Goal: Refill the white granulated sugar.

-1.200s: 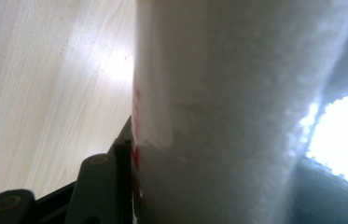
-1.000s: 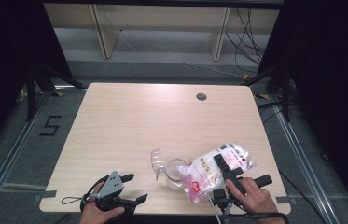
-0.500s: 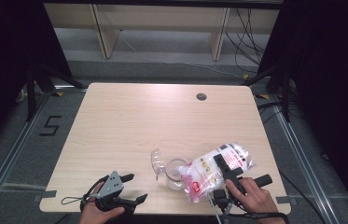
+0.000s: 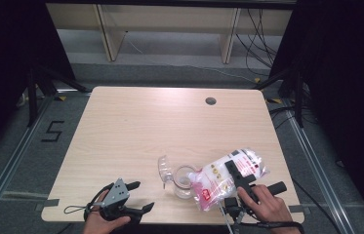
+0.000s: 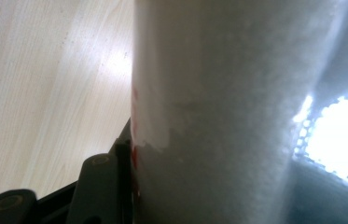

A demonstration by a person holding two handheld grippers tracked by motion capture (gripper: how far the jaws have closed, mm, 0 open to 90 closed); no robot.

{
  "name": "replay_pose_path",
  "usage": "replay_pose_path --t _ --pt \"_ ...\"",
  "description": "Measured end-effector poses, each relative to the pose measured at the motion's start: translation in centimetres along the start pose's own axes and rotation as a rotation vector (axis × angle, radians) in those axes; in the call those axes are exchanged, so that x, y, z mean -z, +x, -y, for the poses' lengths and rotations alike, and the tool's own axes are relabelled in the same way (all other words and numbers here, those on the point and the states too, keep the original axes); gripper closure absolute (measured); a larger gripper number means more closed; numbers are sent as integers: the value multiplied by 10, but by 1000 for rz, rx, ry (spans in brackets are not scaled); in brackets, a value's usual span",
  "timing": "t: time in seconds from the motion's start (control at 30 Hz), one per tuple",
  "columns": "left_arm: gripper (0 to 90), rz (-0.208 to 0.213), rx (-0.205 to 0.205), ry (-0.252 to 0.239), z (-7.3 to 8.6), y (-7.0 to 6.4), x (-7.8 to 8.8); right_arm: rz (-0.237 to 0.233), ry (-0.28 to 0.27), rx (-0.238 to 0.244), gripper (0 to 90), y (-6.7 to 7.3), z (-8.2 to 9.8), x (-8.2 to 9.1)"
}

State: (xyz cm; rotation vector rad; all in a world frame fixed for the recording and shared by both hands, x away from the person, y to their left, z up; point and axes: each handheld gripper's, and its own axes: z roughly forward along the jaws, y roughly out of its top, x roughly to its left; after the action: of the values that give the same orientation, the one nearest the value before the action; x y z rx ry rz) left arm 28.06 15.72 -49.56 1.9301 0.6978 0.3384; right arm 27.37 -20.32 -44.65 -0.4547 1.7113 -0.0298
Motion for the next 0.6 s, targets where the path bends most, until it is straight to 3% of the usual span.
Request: replay_pose_path --t 0.23,0.4,0.43,0.53,0.6 --pt "163 3 1 -11 0 0 0 -16 0 -36 503 1 -1 0" --pt "164 4 1 -9 0 0 -1 -24 11 -27 504 1 -2 1" --pt "164 1 26 -10 1 -1 -1 -20 9 -30 504 1 -1 0" --pt "164 0 0 -7 0 0 0 -20 10 -39 505 2 -1 0" --pt "164 4 3 -11 0 0 -1 -4 -1 10 505 -2 -1 0"
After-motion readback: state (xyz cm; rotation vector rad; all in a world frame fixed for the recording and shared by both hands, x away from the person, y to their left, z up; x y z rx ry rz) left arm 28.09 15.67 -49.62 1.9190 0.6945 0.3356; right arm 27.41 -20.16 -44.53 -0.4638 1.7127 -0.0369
